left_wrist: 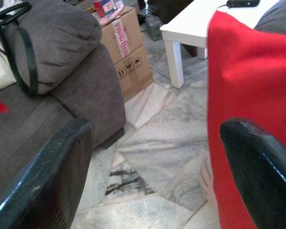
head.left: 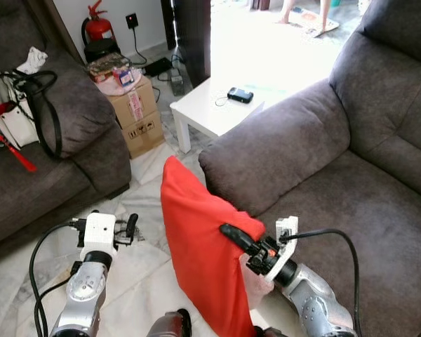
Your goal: Move the pillow to the sofa from floor
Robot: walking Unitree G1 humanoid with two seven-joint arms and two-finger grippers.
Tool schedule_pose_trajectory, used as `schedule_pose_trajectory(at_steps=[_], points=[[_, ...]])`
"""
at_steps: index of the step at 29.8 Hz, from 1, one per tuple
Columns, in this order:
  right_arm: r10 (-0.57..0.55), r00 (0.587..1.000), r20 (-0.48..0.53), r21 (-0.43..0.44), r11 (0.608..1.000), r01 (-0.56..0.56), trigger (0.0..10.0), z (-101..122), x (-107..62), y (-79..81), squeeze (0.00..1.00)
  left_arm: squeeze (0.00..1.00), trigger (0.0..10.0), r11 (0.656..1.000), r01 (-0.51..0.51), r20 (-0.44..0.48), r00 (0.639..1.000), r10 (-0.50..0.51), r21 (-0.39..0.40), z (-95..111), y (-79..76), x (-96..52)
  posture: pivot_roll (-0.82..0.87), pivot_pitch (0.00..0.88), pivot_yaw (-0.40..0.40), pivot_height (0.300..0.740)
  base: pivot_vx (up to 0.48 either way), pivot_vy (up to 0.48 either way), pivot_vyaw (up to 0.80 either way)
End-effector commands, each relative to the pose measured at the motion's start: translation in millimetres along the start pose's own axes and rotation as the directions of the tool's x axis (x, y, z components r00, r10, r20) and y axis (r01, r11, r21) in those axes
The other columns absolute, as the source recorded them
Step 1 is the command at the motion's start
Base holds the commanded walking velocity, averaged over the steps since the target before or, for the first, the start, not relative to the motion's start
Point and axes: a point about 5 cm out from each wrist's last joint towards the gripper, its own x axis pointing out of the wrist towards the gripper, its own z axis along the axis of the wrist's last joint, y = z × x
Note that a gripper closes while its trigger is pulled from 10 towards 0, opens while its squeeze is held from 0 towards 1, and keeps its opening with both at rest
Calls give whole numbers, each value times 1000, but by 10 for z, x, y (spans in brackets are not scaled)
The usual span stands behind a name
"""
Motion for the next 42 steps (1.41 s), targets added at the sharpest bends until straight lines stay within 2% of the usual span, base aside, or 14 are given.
schedule_pose_trajectory(at_steps=[1, 5, 6, 9, 13, 17, 20, 27, 29, 31, 32, 35, 36, 42], points=[[163, 985, 49, -86, 984, -158, 10000, 212, 178, 210, 0, 0, 10000, 1000, -10, -30, 1000, 10, 2, -73, 65, -53, 169, 147, 42, 740, 0, 0, 0], [250, 967, -38, -135, 958, -253, 10000, 208, 220, 433, 0, 0, 10000, 1000, -6, -33, 999, 6, 1, -79, 65, -52, 165, 146, 41, 740, 0, 0, 0], [201, 979, -39, -190, 960, -204, 10000, 238, 245, 412, 0, 0, 10000, 1000, -2, -33, 999, 2, 0, -77, 59, -48, 164, 145, 41, 740, 0, 0, 0], [113, 994, -10, -228, 967, -113, 10000, 298, 250, 337, 0, 0, 10000, 1000, 4, -29, 1000, -4, -5, -67, 48, -41, 164, 145, 40, 740, 0, 0, 0], [77, 997, -8, -188, 979, -77, 10000, 298, 147, 251, 0, 0, 10000, 1000, 20, -15, 1000, -20, -16, -23, 31, -19, 161, 142, 37, 740, 0, 0, 0], [121, 989, -90, -167, 977, -135, 10000, 226, 78, 301, 0, 0, 10000, 999, 26, 12, 1000, -25, -41, 67, 66, 18, 164, 142, 32, 740, 0, 0, 0], [153, 983, -99, -172, 970, -169, 10000, 249, 120, 355, 0, 0, 10000, 998, 29, 22, 999, -28, -54, 106, 91, 37, 163, 139, 29, 740, 0, 0, 0], [186, 981, -57, -287, 938, -195, 10000, 423, 659, 653, 0, 0, 10000, 997, 26, 40, 999, -23, -71, 166, 93, 89, 155, 128, 23, 740, 0, 0, 0], [165, 985, -57, -313, 933, -175, 10000, 410, 783, 685, 0, 0, 10000, 997, 30, 41, 999, -27, -75, 170, 68, 93, 154, 124, 20, 740, 0, 0, 0], [157, 986, -59, -322, 932, -168, 10000, 402, 817, 692, 0, 0, 10000, 997, 31, 41, 999, -28, -76, 171, 60, 95, 154, 124, 19, 740, 0, 0, 0], [160, 984, -76, -334, 926, -177, 10000, 346, 924, 747, 0, 0, 10000, 996, 35, 41, 999, -32, -81, 173, 42, 96, 155, 123, 16, 740, 0, 0, 0], [246, 966, -82, -280, 924, -260, 10000, 265, 1049, 903, 0, 0, 10000, 995, 36, 45, 998, -33, -88, 183, 25, 101, 165, 120, 8, 740, 0, 0, 0], [309, 945, -105, -239, 915, -325, 10000, 213, 1098, 994, 0, 0, 10000, 995, 34, 50, 998, -29, -91, 195, 30, 102, 168, 120, 6, 740, 0, 0, 0], [423, 904, -70, -223, 876, -427, 10000, 222, 1352, 1238, 0, 0, 10000, 996, 14, 60, 998, -9, -89, 220, 91, 91, 181, 126, -2, 740, 0, 0, 0]])
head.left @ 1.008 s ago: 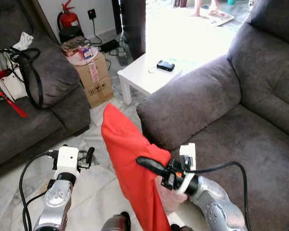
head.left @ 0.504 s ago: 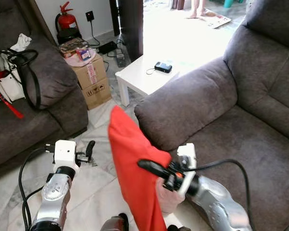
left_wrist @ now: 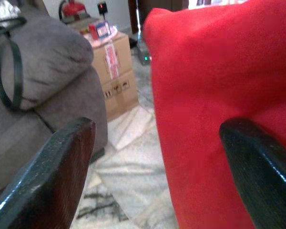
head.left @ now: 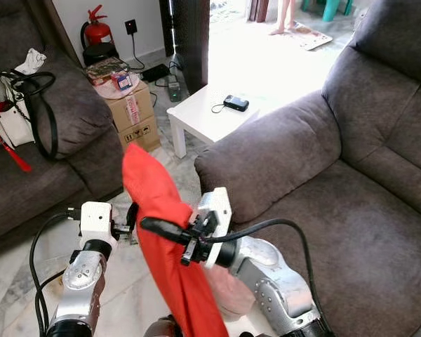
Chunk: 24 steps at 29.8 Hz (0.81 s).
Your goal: Move the pillow to the sofa from floor
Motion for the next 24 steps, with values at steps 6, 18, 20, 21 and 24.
schedule_pose_trajectory(at_steps=[6, 18, 20, 21, 24], points=[[292, 909, 297, 0, 952, -306, 10000, 417, 585, 529, 0, 0, 10000, 1000, -24, -12, 1000, 24, 0, -8, 61, -35, 190, 133, -11, 740, 0, 0, 0], [31, 986, 167, -73, 997, -19, 10000, 262, 581, 154, 0, 0, 10000, 999, -47, -11, 999, 47, -5, -6, 72, -74, 194, 143, -17, 740, 0, 0, 0], [-199, 971, 131, -94, 973, 212, 10000, 217, 239, -275, 0, 0, 10000, 999, -41, -18, 999, 41, -6, -18, 48, -79, 190, 143, -17, 740, 0, 0, 0], [-273, 953, 129, -79, 956, 284, 10000, 223, 76, -416, 0, 0, 10000, 999, -40, -19, 999, 39, -7, -19, 40, -76, 187, 145, -14, 740, 0, 0, 0], [-496, 858, 131, -102, 855, 509, 10000, 263, -443, -781, 0, 0, 10000, 999, -30, -24, 999, 30, -11, -26, 16, -54, 171, 141, -5, 740, 0, 0, 0]])
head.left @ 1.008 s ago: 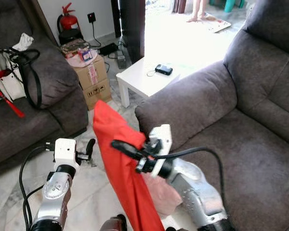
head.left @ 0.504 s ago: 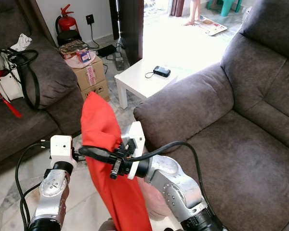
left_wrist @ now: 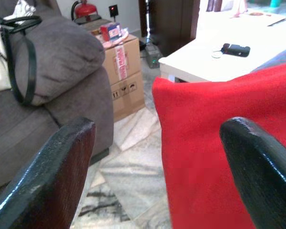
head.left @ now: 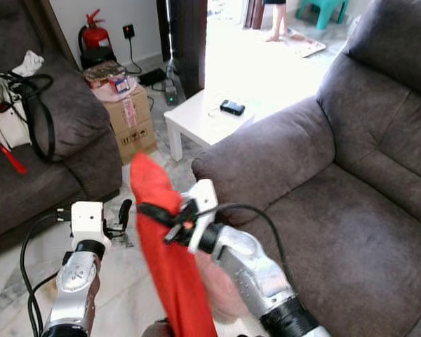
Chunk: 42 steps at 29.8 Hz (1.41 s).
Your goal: Move the pillow to the sofa from floor
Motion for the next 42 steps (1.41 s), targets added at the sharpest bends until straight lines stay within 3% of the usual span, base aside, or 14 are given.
schedule_pose_trajectory(at_steps=[1, 2, 3, 4, 5, 8, 10, 13, 14, 15, 17, 22, 42], points=[[-39, 985, 171, -68, 996, 51, 10000, 379, 5, -93, 0, 0, 10000, 1000, 9, -13, 1000, -9, -2, -16, -21, 3, 171, 141, -5, 740, 0, 0, 0], [-130, 977, 169, -81, 986, 145, 10000, 357, -102, -287, 0, 0, 10000, 1000, 16, -15, 1000, -16, -4, -20, -46, 14, 164, 138, -1, 740, 0, 0, 0], [-130, 977, 169, -81, 986, 145, 10000, 357, -102, -287, 0, 0, 10000, 1000, 16, -15, 1000, -16, -4, -20, -46, 14, 164, 138, -1, 740, 0, 0, 0], [-229, 960, 163, -76, 967, 243, 10000, 316, -220, -478, 0, 0, 10000, 1000, 25, -15, 1000, -25, -7, -21, -75, 23, 163, 138, 0, 740, 0, 0, 0], [-258, 952, 163, -74, 959, 273, 10000, 303, -257, -533, 0, 0, 10000, 1000, 28, -16, 999, -28, -8, -21, -84, 27, 161, 137, 4, 740, 0, 0, 0], [-315, 935, 161, -61, 943, 328, 10000, 258, -320, -629, 0, 0, 10000, 999, 33, -14, 999, -33, -13, -21, -96, 30, 160, 136, 5, 740, 0, 0, 0], [-396, 907, 143, -9, 916, 402, 10000, 109, -436, -765, 0, 0, 10000, 999, 38, -17, 999, -38, -14, -27, -108, 28, 160, 135, 7, 740, 0, 0, 0], [-434, 894, 108, 30, 901, 434, 10000, -38, -505, -831, 0, 0, 10000, 999, 39, -17, 999, -39, -15, -25, -117, 29, 168, 137, 6, 740, 0, 0, 0], [-464, 884, 58, 53, 886, 461, 10000, -176, -562, -866, 0, 0, 10000, 999, 40, -15, 999, -41, -15, -21, -121, 30, 175, 137, 5, 740, 0, 0, 0], [-464, 884, 58, 53, 886, 461, 10000, -176, -562, -866, 0, 0, 10000, 999, 40, -15, 999, -41, -15, -21, -121, 30, 175, 137, 5, 740, 0, 0, 0], [-538, 840, -70, 52, 839, 542, 10000, -464, -700, -931, 0, 0, 10000, 999, 40, -13, 999, -40, -16, -19, -121, 28, 174, 134, 5, 740, 0, 0, 0], [-587, 801, -114, 86, 798, 597, 10000, -610, -798, -963, 0, 0, 10000, 999, 44, -14, 999, -44, -16, -24, -126, 26, 180, 128, 7, 740, 0, 0, 0], [-598, 789, -140, 123, 780, 613, 10000, -815, -872, -899, 0, 0, 10000, 997, 72, -46, 996, -73, -13, -118, -157, -34, 171, 105, 17, 740, 0, 0, 0]])
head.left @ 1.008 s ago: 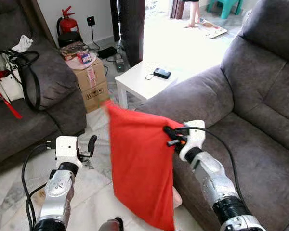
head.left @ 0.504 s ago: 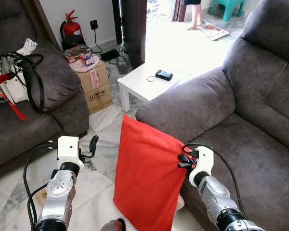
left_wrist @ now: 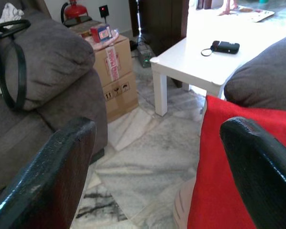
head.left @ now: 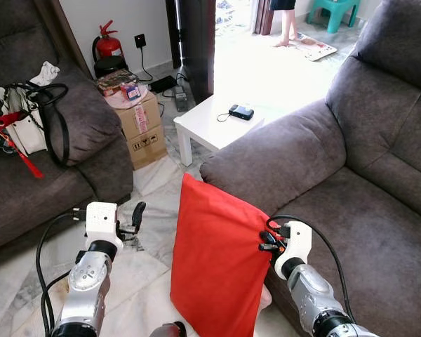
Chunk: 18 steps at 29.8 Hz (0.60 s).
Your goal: Move the pillow to the sofa from floor
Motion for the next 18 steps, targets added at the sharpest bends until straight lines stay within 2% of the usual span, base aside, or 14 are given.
schedule_pose_trajectory(at_steps=[1, 18], points=[[-3, 999, 47, -17, 1000, 3, 10000, 94, 9, -25, 0, 0, 10000, 1000, 9, -19, 1000, -9, 3, -53, -8, -29, 171, 105, 17, 740, 0, 0, 0], [4, 997, 75, -23, 1000, -2, 10000, 173, 32, -22, 0, 0, 10000, 1000, 0, -12, 1000, 0, 1, -35, -5, -23, 168, 134, 14, 740, -299, 0, 0]])
